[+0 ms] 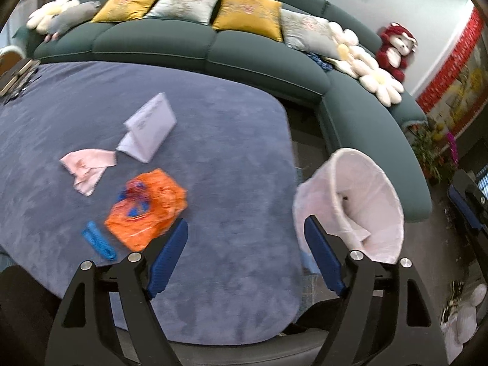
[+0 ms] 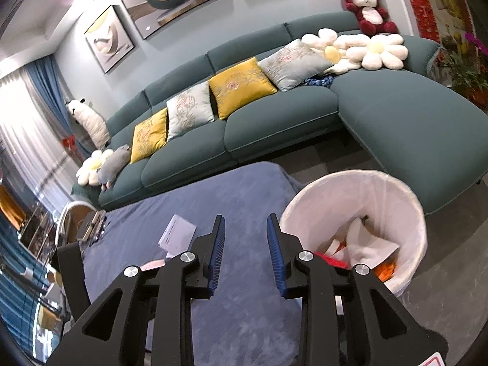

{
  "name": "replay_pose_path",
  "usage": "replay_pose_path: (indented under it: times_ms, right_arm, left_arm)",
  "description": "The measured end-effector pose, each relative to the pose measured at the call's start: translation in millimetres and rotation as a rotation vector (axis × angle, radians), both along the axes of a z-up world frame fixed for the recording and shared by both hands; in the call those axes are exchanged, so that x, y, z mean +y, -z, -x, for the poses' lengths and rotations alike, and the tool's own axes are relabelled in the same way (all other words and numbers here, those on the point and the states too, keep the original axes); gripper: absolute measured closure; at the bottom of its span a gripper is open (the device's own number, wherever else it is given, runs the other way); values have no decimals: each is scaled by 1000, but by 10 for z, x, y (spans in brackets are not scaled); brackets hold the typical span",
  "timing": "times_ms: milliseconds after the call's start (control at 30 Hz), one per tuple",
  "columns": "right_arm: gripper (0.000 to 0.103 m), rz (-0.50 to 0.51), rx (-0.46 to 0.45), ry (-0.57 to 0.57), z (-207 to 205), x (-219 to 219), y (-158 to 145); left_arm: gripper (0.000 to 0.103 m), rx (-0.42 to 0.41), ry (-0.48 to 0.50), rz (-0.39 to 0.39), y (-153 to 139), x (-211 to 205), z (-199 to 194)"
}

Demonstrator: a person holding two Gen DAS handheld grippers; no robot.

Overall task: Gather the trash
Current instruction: 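Move both open tools back toward the orange bag on the table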

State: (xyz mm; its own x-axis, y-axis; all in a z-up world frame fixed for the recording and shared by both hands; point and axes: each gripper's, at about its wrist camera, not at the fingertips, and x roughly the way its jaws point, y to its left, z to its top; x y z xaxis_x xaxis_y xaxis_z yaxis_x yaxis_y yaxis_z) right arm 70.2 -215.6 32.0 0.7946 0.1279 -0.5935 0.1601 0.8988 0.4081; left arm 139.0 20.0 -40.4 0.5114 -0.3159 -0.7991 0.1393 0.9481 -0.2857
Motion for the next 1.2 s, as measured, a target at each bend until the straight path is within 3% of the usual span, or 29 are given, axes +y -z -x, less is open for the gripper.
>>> replay_pose_path:
  times_ms: [467,867,1200]
  right_arm:
    - [69,44,74,-125,-139,750,224]
    - [69,51,193,-241,-355,1433,758]
    - [69,23,304,-301,-655,1755,1248]
  left_arm:
    - [25,42,-167,-57,313,832,59]
    - [25,147,-283,-101,754,1349,45]
    - [25,236,-318,-111,1074,1468,-83]
